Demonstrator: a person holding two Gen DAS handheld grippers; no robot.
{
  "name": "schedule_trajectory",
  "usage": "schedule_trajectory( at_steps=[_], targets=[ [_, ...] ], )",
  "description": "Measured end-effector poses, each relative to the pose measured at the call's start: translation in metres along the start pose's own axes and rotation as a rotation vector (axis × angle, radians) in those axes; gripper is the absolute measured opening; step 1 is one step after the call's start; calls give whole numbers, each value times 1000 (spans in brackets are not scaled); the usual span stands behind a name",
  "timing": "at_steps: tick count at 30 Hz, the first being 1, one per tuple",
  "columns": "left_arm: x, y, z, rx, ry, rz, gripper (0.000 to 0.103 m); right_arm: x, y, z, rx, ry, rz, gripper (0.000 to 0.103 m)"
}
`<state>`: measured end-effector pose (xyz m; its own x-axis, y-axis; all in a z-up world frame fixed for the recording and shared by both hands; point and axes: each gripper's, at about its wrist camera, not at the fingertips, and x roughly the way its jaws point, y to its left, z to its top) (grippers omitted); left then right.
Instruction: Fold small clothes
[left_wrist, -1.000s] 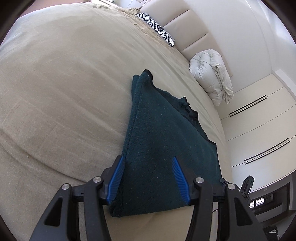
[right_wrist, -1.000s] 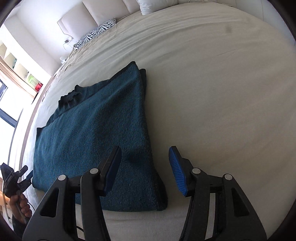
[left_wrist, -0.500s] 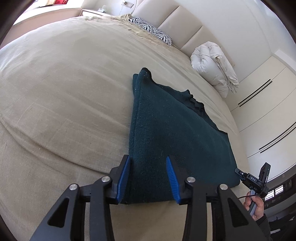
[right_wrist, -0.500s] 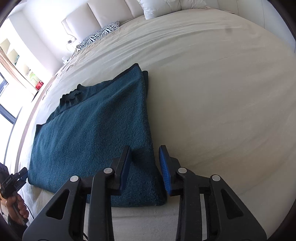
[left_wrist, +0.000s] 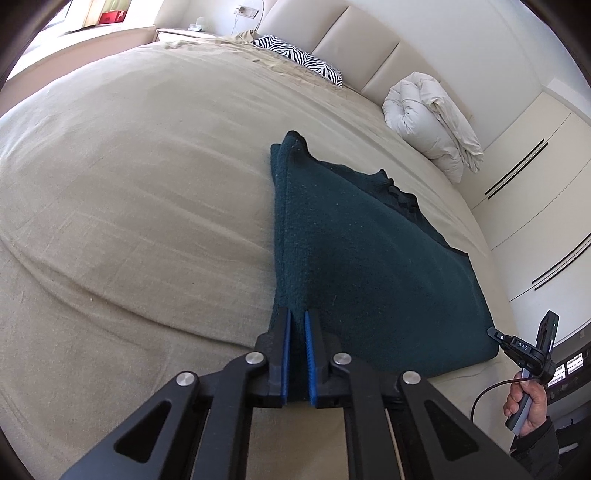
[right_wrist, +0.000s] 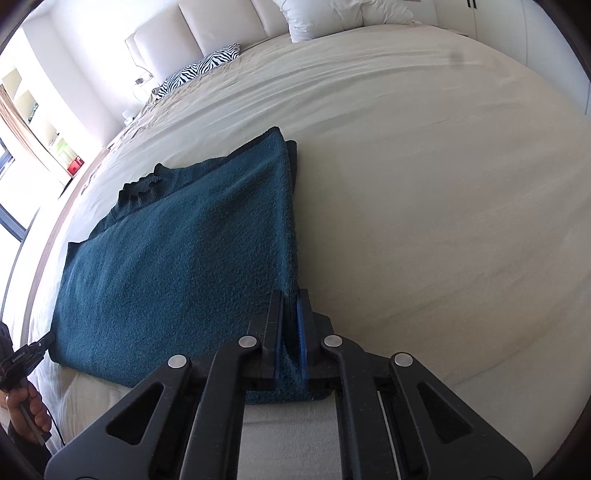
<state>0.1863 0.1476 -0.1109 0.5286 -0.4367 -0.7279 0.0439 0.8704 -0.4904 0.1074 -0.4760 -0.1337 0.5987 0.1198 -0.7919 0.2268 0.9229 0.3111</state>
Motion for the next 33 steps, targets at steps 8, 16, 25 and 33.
schedule_trajectory(
  at_steps=[8,16,25,33],
  targets=[
    [-2,4,-2,-5,2,-5,8,-8,-7,-6,24,-5,18,5],
    [-1,12,-6,-26,11,-15,8,-10,-11,-13,40,1,25,5],
    [-1,16,-11,-36,16,-18,8,-6,-18,-19,66,11,38,5],
    [-28,3,3,-32,-72,15,43,-15,-25,-18,136,9,59,16]
  ],
)
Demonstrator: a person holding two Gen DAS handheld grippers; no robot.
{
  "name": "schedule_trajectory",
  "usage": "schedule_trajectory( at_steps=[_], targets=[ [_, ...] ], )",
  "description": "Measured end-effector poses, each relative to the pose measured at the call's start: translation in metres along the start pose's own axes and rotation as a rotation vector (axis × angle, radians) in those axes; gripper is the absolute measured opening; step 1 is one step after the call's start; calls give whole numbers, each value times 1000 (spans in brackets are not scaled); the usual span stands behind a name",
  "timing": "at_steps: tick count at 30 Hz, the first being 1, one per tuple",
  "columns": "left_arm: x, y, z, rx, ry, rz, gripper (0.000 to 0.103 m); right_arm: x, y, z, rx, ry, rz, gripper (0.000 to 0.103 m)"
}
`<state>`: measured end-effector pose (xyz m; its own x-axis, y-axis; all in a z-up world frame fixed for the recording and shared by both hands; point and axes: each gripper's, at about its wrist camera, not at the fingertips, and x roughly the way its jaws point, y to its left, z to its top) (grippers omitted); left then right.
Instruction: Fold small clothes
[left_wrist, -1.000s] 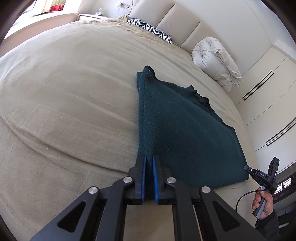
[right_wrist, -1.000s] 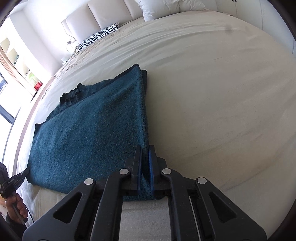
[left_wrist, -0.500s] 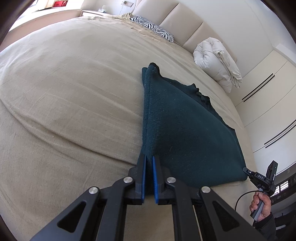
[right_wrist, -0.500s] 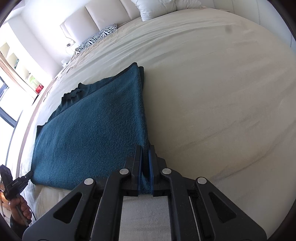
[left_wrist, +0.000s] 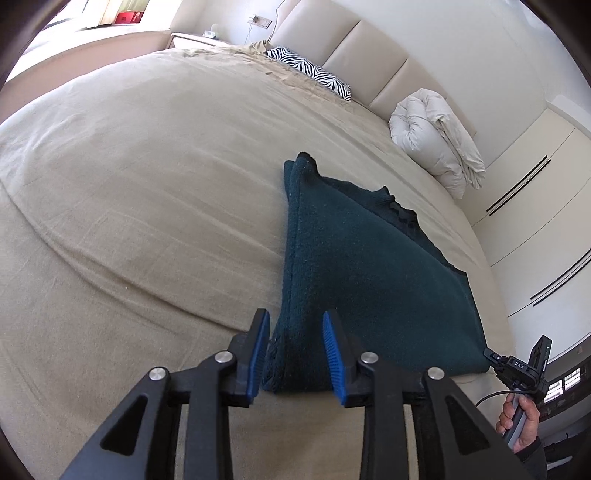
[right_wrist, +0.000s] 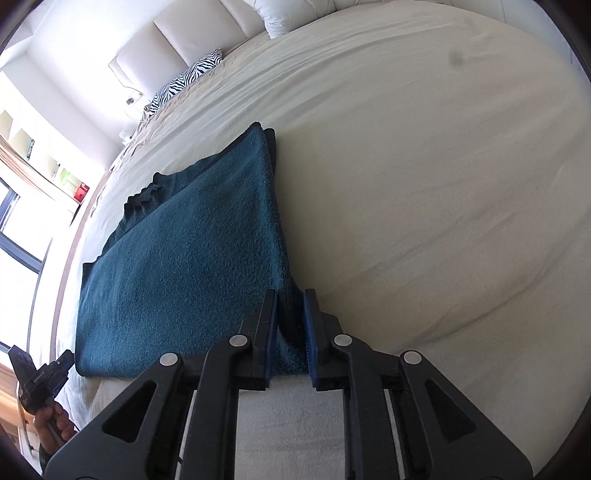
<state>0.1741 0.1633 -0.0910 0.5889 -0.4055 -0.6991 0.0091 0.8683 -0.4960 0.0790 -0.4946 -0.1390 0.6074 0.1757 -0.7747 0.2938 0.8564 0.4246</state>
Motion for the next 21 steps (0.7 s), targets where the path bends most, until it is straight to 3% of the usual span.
schedule_trajectory(
  at_steps=[5,8,10,16,21],
  targets=[
    [-4,-27,30,78,-69,0,53,-20,9,3,6,-55,10,16],
    [14,-45,45,100,-53,-22,54,-22,31,9,-22,-67,47,16],
    [33,-65,49,155,-23,-8,61,-18,50,15,-36,-63,107,16],
    [85,-111,54,257,34,16,64,27,115,35,-56,-7,265,16],
    [124,-127,69,309,39,122,66,89,169,46,-41,114,380,16]
  ],
)
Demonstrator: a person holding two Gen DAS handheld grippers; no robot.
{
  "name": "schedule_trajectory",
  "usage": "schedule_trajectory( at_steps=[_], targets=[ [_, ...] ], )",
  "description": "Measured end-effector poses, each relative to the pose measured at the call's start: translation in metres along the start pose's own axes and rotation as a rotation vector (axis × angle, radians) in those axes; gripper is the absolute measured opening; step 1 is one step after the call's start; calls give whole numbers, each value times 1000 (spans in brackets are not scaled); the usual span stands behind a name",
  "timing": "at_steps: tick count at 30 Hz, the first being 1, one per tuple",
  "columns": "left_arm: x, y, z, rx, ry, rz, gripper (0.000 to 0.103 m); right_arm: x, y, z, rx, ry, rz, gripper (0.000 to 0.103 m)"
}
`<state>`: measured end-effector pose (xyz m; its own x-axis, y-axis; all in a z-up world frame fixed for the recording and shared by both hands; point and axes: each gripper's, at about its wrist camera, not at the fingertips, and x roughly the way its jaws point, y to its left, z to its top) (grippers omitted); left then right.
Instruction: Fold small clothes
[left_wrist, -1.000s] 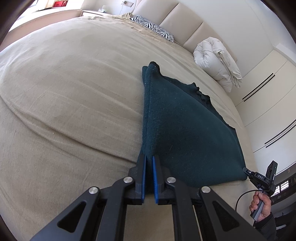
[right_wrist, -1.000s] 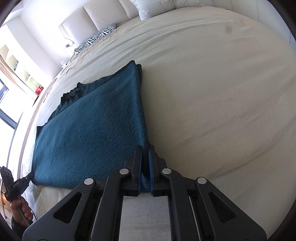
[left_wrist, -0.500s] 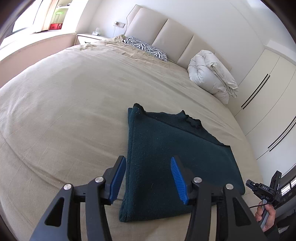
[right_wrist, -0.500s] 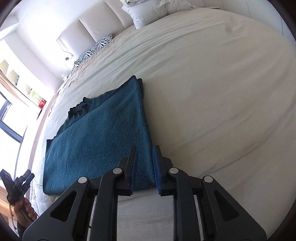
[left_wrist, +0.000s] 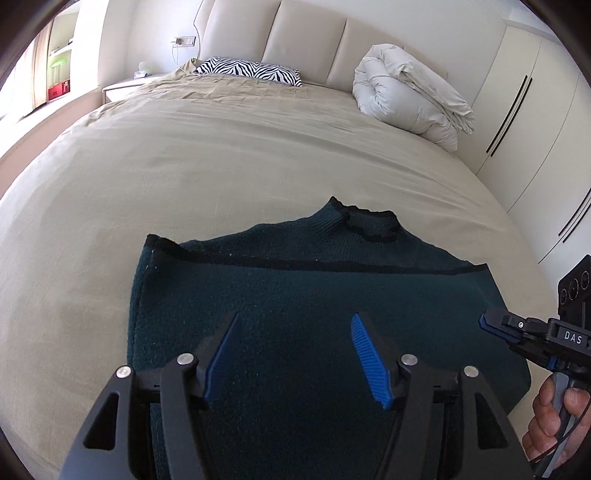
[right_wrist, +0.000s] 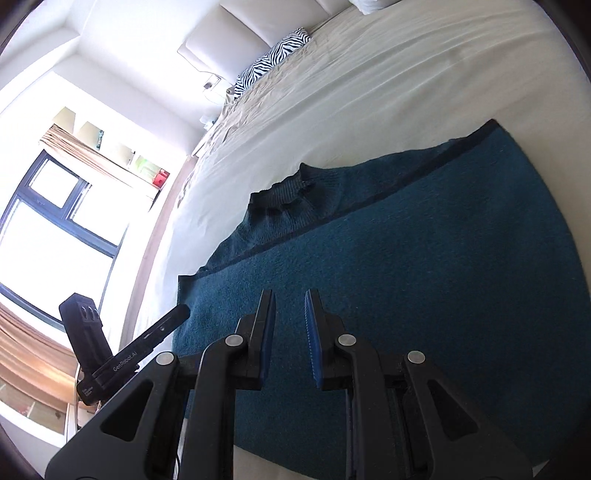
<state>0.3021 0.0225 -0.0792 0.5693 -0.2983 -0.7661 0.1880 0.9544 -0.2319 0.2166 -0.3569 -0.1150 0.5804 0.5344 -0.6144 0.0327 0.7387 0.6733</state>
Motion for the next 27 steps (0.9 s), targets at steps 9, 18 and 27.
schedule_trajectory(
  at_steps=[9,18,27],
  targets=[
    [47,16,-1,26,17,70,69,104,-4,21,116,94,113,16],
    [50,12,-3,64,4,91,71,39,-82,42,278,-148,87,15],
    [52,10,-3,68,-1,97,71,-34,-117,34,374,-328,-79,16]
  ],
)
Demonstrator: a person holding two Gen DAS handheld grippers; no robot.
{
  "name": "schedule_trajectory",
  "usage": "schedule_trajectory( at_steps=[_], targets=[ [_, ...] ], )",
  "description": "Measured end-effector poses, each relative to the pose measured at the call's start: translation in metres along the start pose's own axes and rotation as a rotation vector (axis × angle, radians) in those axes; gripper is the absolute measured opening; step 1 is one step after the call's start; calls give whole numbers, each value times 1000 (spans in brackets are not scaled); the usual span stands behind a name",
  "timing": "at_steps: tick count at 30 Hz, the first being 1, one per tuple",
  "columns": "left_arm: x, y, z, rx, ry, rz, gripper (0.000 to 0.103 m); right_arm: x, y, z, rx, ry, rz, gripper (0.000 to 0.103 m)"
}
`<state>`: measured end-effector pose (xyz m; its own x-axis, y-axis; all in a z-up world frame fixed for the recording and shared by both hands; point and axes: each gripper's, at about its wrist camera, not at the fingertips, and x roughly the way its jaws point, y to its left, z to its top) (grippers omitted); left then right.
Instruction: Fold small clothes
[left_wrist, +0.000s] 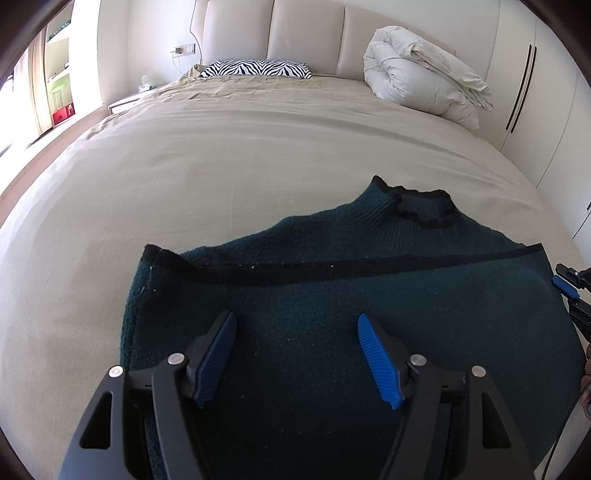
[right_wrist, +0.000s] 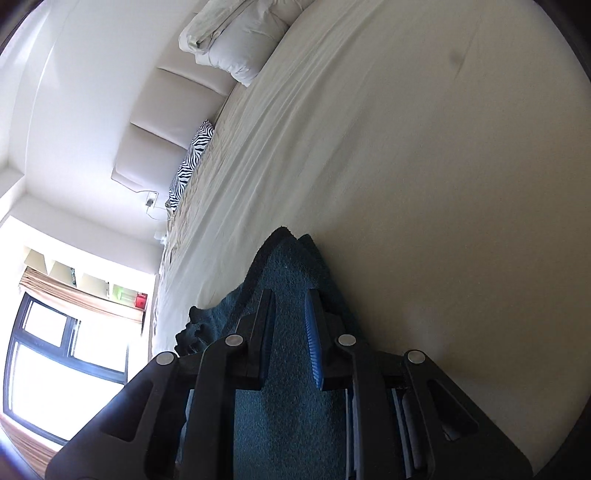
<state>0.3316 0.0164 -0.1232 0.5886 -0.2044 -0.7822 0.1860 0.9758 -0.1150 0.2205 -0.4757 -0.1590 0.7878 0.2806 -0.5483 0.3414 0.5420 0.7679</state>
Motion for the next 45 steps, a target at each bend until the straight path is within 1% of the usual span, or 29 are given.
schedule_trajectory(
  at_steps=[2,4,5,7,9,12,14,16,17,18,20,24,27,30,32,33,35,36,37,38,39,40,41,42,44,45],
  targets=[
    [-3,-2,0,1,-2,6,71,-11,15,-9,-65,13,16,16],
    [-12,-5,-2,-6,1,14,69,-14,36,-26,-112,54,66,16],
    [-19,-6,-4,-20,3,4,68,-14,47,-38,-134,79,96,16],
    [-40,-12,-12,-53,-7,-66,68,-11,70,-65,-196,154,139,16],
    [-62,-25,-29,-55,-21,-115,68,-3,90,-95,-245,218,182,16],
    [-82,-38,-57,-84,-19,-161,68,7,101,-131,-235,283,236,16],
    [-77,-46,-73,-74,14,-164,69,20,96,-149,-209,329,235,16],
    [-70,-50,-83,-51,31,-148,69,30,88,-170,-199,382,187,17],
    [-69,-50,-85,-34,24,-143,69,33,85,-175,-209,387,170,16],
    [-70,-50,-86,-21,22,-144,68,32,83,-176,-219,379,165,16],
    [-72,-44,-86,-19,20,-150,66,26,68,-168,-189,348,170,16],
    [-78,-23,-93,-25,22,-172,57,-1,31,-133,-112,245,141,16],
    [-88,-5,-98,-47,13,-172,57,-28,-3,-103,-72,165,114,16],
    [-96,18,-103,-81,4,-195,57,-56,-34,-80,-26,94,89,16],
    [-103,30,-106,-95,-4,-204,55,-72,-48,-70,-8,55,68,16],
    [-108,36,-107,-104,-8,-183,55,-80,-53,-67,-6,38,61,16],
    [-120,51,-112,-145,-22,-218,55,-98,-58,-62,-9,9,35,16],
    [-128,58,-113,-166,-38,-221,57,-107,-57,-61,-21,-3,20,18],
    [-135,65,-114,-182,-54,-202,60,-115,-54,-61,-42,-11,6,28],
    [-141,72,-113,-197,-70,-177,72,-122,-49,-62,-66,-22,-6,36],
    [-145,79,-113,-217,-85,-168,78,-128,-42,-64,-89,-37,-15,60],
    [-146,87,-111,-243,-90,-178,78,-134,-34,-68,-111,-58,-18,69],
    [-144,94,-109,-268,-78,-200,78,-137,-23,-72,-141,-71,-7,69],
    [-141,100,-106,-294,-61,-223,78,-138,-12,-74,-172,-63,10,69],
    [-132,105,-102,-327,-31,-267,78,-137,11,-80,-221,-29,54,69],
    [-127,107,-100,-345,-16,-303,78,-130,24,-83,-242,-3,79,69]
  ],
)
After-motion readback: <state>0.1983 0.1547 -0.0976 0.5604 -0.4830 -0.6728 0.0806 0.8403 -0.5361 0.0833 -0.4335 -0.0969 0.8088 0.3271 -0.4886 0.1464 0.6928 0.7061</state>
